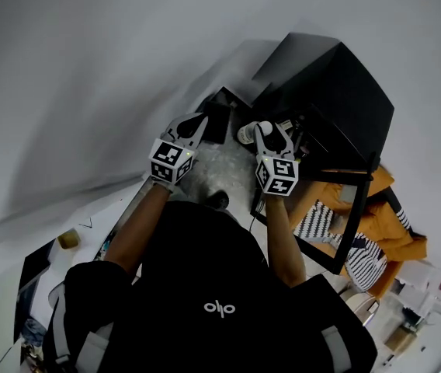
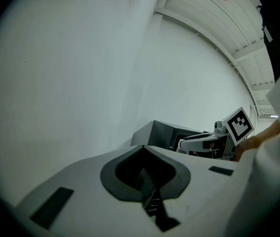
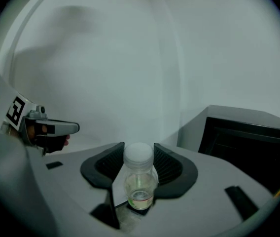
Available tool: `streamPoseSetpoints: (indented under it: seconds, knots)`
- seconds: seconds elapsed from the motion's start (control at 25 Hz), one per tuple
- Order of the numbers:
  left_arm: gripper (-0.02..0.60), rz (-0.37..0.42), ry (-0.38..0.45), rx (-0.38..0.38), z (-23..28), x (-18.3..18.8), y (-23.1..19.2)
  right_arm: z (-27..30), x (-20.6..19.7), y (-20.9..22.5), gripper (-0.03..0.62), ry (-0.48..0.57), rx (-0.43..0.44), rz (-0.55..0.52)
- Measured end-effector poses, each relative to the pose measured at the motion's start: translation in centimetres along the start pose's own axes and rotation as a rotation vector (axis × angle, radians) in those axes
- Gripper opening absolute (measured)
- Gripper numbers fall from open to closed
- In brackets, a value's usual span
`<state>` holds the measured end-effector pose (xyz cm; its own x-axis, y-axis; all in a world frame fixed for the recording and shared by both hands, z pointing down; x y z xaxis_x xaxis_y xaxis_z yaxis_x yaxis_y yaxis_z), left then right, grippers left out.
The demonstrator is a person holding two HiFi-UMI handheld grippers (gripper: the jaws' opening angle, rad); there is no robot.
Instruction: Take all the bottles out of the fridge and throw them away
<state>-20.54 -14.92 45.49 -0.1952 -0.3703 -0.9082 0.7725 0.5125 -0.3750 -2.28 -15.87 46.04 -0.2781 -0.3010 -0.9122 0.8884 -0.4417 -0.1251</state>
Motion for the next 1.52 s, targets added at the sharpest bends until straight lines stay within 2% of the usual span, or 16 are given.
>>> streamPoseSetpoints:
  seconds: [0.52, 0.76, 1.28, 1.52]
  knots:
    - [0.0, -0.003, -0.081, -0.036, -0.3, -2.8, -1.5, 3.7, -3.8, -2.8, 0.193, -0.092, 0.046, 0.003]
    - [0.0, -0.037, -0.123, -0.044, 0.7, -5.4, -2.9, 6.4, -5.6, -2.9, 0.193, -0.117, 0.056, -0.005]
    - [0.0, -0.088, -0.209, -0.084, 7.2, -12.5, -7.2, 16.2, -16.1, -2.6, 0.193, -0.197, 0.072, 0.023]
    - [0.0, -0.115, -0.248, -0.096, 10.9, -18.4, -11.0, 21.7, -22.0, -3.2, 0.193, -0.212, 0.069, 0.059]
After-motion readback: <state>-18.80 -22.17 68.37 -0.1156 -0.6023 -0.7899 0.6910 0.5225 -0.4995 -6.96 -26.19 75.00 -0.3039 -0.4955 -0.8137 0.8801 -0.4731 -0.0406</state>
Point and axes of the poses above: the fingertips, and each gripper's own axes: z forward along the fingers, y to its right, x out of its top, the point moved 2 cm from there along -z, backward along the fingers, and after that the axes turned 10 degrees about -z, right-handed, at the moved point
